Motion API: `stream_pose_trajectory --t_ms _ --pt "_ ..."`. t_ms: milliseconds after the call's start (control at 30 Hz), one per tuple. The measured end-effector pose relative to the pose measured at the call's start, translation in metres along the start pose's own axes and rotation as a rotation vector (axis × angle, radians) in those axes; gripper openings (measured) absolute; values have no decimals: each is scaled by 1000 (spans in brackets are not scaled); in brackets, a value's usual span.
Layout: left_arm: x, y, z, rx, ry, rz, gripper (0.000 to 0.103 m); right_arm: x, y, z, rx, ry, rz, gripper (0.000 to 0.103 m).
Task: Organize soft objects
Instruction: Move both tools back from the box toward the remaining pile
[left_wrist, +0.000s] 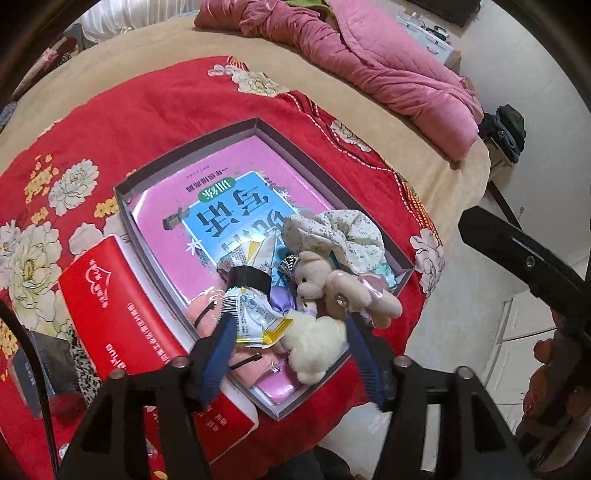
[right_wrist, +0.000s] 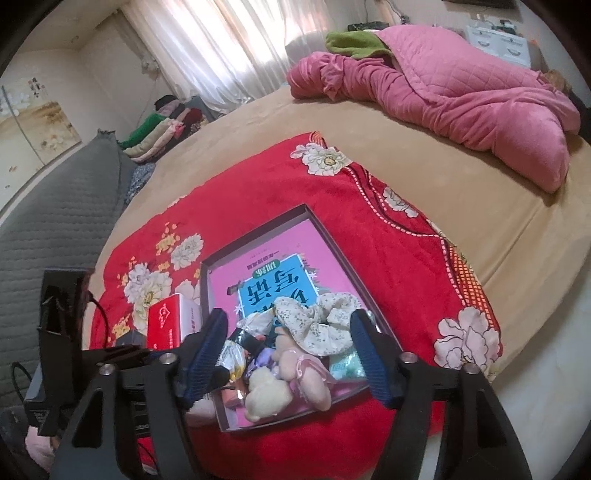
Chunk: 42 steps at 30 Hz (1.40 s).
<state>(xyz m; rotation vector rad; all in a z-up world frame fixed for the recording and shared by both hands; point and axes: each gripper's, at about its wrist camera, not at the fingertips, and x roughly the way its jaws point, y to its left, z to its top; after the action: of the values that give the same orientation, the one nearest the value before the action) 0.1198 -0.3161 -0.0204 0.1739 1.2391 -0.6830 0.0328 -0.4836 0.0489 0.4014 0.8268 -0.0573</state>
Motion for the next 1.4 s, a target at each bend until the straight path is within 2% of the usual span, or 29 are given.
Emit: stream_pose_trajectory --t_ms 167,300,800,1167,1400 --pt "-14 1 -3 -2 -24 8 66 -6 7 -1 -18 -14 -21 71" --pt "-24 4 -5 -10 -43 13 72 -12 14 -1 -29 -33 -26 73" --pt "-75 24 -28 -46 -127 37 74 -31 56 -6 -115 -78 -77 74" --pt "-117 59 -57 -124 -191 53 74 -41 96 -17 -189 -105 -53 74" --pt "-143 85 -87 -171 -219 108 74 -41 131 -26 -228 -114 -21 74"
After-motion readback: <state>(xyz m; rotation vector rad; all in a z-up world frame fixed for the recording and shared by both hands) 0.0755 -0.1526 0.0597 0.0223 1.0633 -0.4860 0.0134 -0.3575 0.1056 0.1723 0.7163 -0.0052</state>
